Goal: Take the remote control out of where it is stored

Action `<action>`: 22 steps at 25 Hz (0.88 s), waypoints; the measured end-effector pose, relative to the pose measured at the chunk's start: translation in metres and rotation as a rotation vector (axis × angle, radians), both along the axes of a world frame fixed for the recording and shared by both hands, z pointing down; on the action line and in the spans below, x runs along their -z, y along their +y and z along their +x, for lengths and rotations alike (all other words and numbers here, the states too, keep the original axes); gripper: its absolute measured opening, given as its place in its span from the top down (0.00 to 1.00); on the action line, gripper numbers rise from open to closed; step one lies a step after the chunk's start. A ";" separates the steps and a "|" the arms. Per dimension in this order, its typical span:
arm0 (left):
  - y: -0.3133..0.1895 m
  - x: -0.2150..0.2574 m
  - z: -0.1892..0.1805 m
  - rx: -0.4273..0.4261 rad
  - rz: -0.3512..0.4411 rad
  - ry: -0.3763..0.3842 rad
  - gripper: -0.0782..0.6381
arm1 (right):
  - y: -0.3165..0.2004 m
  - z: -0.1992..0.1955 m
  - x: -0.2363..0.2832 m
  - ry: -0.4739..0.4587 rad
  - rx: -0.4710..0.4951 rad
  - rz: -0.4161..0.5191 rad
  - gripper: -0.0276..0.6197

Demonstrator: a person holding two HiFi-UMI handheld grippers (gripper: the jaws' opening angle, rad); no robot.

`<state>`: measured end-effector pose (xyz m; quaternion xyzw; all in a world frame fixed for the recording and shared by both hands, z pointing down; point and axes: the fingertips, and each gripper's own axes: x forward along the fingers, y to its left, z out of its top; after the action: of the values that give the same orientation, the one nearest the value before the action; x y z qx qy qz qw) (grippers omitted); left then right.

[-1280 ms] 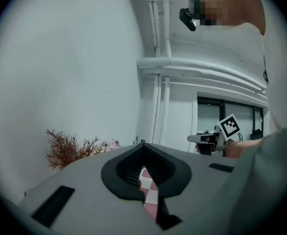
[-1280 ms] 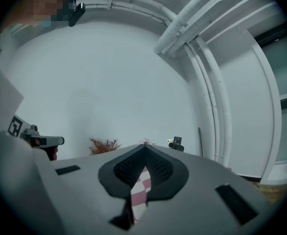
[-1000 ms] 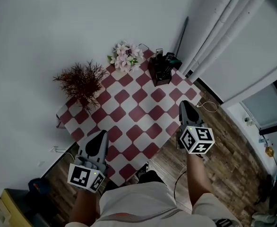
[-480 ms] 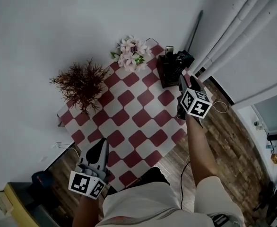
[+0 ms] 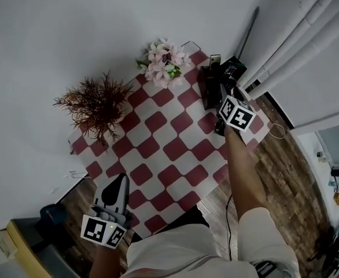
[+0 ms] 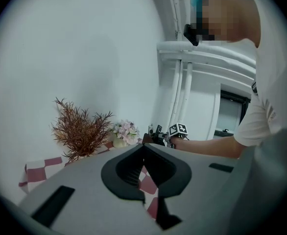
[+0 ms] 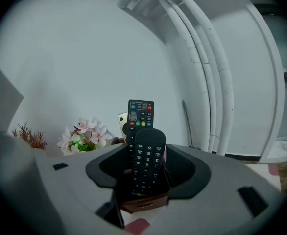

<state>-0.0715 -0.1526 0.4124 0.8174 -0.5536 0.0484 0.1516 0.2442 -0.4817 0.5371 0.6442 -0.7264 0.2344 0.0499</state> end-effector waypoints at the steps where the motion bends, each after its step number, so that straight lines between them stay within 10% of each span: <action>1: -0.001 -0.001 0.000 0.001 -0.001 0.000 0.88 | -0.002 0.001 -0.002 -0.001 -0.005 -0.008 0.61; 14: -0.011 0.005 0.010 -0.068 0.044 0.006 0.88 | 0.039 -0.006 0.084 0.058 0.050 0.195 0.65; 22: 0.005 0.021 -0.007 -0.089 0.103 0.037 0.88 | 0.153 -0.078 0.132 0.243 0.387 0.142 0.65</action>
<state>-0.0782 -0.1474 0.3918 0.8487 -0.5156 0.0114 0.1174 0.1666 -0.3289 0.4053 0.5183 -0.8396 0.0893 0.1355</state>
